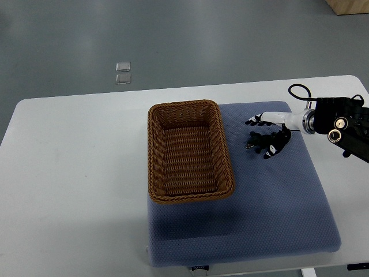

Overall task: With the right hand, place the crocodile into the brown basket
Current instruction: 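Close the right hand's fingers around the crocodile, then lift the crocodile with the right hand and carry it over the basket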

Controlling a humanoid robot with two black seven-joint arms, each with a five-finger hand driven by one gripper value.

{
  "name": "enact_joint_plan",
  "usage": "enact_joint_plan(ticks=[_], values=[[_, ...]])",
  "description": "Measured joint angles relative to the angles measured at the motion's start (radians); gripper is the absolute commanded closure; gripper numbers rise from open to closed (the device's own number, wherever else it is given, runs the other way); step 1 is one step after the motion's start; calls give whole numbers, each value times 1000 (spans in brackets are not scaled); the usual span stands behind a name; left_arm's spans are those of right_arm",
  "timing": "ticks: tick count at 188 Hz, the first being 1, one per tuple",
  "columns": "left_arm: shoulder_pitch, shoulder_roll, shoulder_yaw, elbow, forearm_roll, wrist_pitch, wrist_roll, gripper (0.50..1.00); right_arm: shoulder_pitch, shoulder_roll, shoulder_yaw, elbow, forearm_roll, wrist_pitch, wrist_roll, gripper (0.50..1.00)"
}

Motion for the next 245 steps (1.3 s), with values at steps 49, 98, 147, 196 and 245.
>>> enact_joint_plan(ticks=[49, 98, 147, 196, 245], values=[[0, 0, 0, 0, 0, 0, 0, 500, -12, 8, -6, -24, -12, -16, 3, 752], [0, 0, 3, 0, 0, 0, 0, 500, -20, 10, -14, -33, -16, -35, 9, 1000], [0, 0, 0, 0, 0, 0, 0, 500, 14, -15, -6, -32, -9, -26, 12, 1000], [0, 0, 0, 0, 0, 0, 0, 500, 112, -84, -1, -8, 5, 26, 14, 1000], [0, 0, 0, 0, 0, 0, 0, 500, 214, -139, 0, 63, 65, 76, 15, 1000]])
